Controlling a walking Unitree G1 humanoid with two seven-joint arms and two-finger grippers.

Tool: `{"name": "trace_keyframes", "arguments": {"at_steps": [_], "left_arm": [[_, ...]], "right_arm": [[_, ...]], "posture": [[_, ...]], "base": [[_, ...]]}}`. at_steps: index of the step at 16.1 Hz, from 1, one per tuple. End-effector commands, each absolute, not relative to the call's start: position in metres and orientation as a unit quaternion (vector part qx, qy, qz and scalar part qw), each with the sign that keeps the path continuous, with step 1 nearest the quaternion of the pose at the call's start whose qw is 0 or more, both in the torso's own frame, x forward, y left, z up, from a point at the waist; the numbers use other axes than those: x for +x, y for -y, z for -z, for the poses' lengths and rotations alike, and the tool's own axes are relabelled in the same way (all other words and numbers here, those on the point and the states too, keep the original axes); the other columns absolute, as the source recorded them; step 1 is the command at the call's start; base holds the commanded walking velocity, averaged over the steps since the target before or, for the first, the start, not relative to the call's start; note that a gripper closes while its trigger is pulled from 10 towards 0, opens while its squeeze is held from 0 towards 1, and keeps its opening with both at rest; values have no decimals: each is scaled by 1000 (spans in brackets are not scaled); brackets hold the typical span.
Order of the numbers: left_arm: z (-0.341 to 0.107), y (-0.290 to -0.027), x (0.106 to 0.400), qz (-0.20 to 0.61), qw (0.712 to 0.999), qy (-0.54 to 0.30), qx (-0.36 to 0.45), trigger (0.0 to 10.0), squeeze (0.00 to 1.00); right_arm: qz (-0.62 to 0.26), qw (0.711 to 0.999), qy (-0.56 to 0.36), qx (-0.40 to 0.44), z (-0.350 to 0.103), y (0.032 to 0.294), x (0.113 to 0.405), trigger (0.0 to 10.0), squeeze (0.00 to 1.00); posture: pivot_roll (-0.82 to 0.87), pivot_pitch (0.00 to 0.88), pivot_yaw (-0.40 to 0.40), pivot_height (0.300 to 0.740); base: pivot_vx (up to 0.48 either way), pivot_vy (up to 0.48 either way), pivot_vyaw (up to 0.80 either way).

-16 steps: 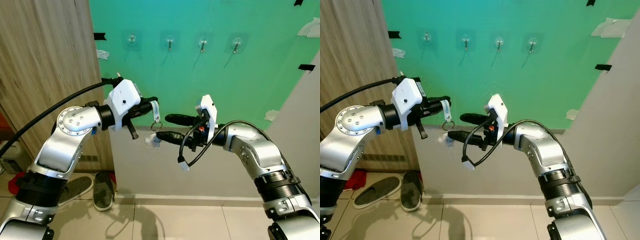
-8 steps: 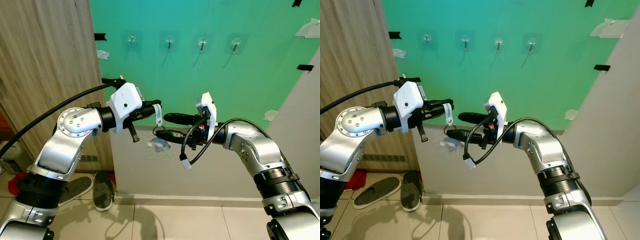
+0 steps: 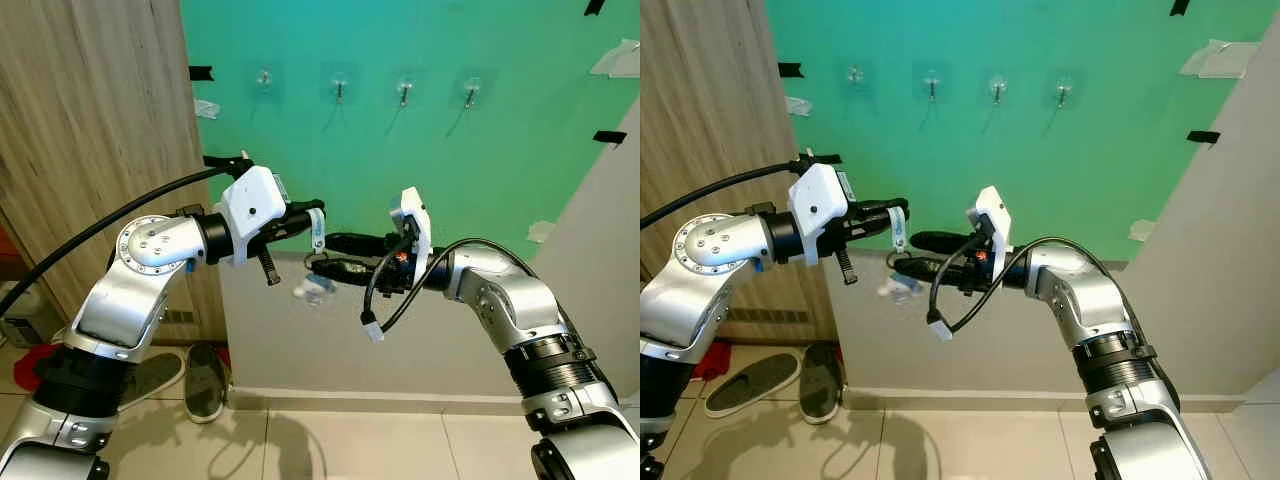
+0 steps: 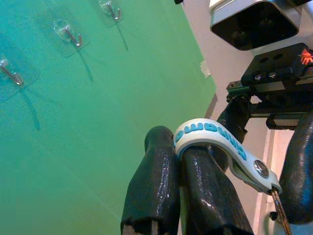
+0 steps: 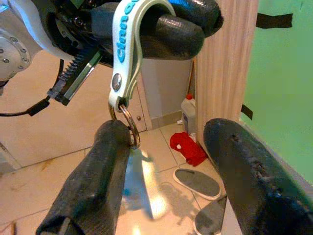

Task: Hang keys on a hook

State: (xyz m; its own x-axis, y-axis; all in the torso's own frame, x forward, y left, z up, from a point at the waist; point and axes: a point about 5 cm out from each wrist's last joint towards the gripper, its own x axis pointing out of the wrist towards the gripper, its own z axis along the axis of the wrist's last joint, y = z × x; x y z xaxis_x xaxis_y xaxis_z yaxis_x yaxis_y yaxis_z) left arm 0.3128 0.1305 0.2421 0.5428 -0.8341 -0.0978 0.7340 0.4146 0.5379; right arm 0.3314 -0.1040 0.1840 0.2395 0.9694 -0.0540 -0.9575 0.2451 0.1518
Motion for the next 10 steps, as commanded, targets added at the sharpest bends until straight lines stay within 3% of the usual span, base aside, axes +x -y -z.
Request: {"name": "trace_keyframes", "arguments": {"at_steps": [1,10], "left_arm": [[-242,-126,310,478,829,100,273,10000,0],[-239,-126,311,480,828,93,274,10000,0]], "right_arm": [[-614,786,-59,43,-190,107,334,0,0],[-629,774,-55,57,-192,103,330,0,0]], "posture": [[5,0,-75,740],[6,0,-75,740]], "base": [[0,0,0],[0,0,0]]}}
